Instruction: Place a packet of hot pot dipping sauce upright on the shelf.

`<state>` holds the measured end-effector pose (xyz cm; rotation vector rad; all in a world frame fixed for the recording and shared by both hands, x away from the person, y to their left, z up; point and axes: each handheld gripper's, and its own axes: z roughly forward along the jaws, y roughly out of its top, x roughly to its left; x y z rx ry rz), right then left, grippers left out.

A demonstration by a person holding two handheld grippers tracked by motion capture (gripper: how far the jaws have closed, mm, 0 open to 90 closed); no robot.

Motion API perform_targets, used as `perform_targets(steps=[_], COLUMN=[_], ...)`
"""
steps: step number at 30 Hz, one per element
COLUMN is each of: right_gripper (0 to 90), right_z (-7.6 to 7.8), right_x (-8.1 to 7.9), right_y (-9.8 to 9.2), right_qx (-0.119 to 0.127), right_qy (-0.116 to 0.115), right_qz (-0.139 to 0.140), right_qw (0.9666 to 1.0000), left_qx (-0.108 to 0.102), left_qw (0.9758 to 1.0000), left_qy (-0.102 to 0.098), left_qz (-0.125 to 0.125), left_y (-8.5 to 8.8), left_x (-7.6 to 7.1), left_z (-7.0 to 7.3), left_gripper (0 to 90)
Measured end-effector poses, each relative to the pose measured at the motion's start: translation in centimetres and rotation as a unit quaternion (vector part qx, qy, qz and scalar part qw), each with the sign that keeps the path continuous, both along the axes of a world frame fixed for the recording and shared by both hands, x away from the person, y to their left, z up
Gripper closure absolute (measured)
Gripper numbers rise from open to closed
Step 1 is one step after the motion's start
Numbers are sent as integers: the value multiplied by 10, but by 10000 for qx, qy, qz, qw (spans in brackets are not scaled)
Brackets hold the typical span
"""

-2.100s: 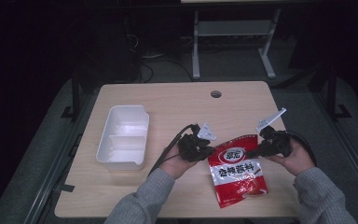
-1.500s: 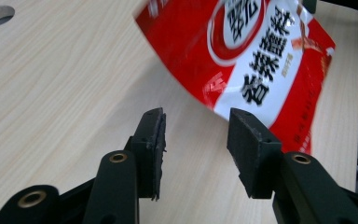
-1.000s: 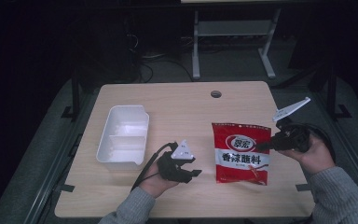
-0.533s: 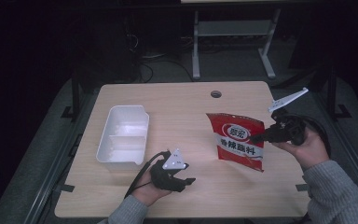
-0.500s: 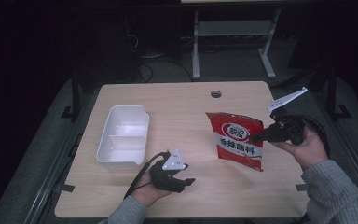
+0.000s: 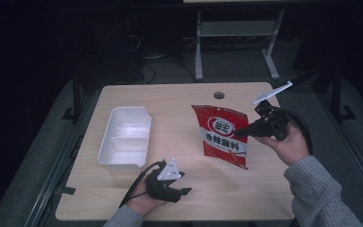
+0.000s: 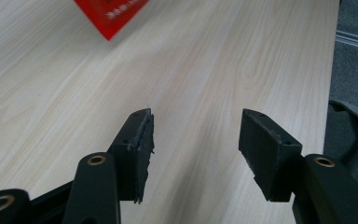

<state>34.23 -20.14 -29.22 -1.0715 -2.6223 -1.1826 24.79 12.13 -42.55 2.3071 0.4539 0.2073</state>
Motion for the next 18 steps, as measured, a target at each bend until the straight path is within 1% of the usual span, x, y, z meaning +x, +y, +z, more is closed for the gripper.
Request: perform_targets(steps=[4, 8, 12, 13, 14, 18], right_gripper=[897, 897, 897, 897, 897, 897], right_z=[1, 5, 11, 11, 14, 20], right_x=[4, 7, 9, 9, 10, 13], right_y=[11, 24, 35, 35, 42, 55], right_qx=[96, 171, 278, 278, 328, 413], right_qy=[34, 29, 16, 16, 18, 6], right_qz=[-39, -4, 10, 10, 21, 62], right_qw=[9999, 9998, 9996, 9996, 9995, 9991], left_qx=[5, 19, 16, 16, 22, 77], left_qw=[10000, 10000, 10000, 10000, 10000, 10000], left_qy=[4, 34, 23, 23, 16, -33], left_qz=[0, -9, -12, -12, -14, -25], left_y=[3, 5, 7, 7, 7, 9], left_x=[-2, -4, -5, -5, -6, -8], left_z=[-2, -5, -6, -6, -7, -8], left_gripper=[435, 424, 404, 400, 394, 372])
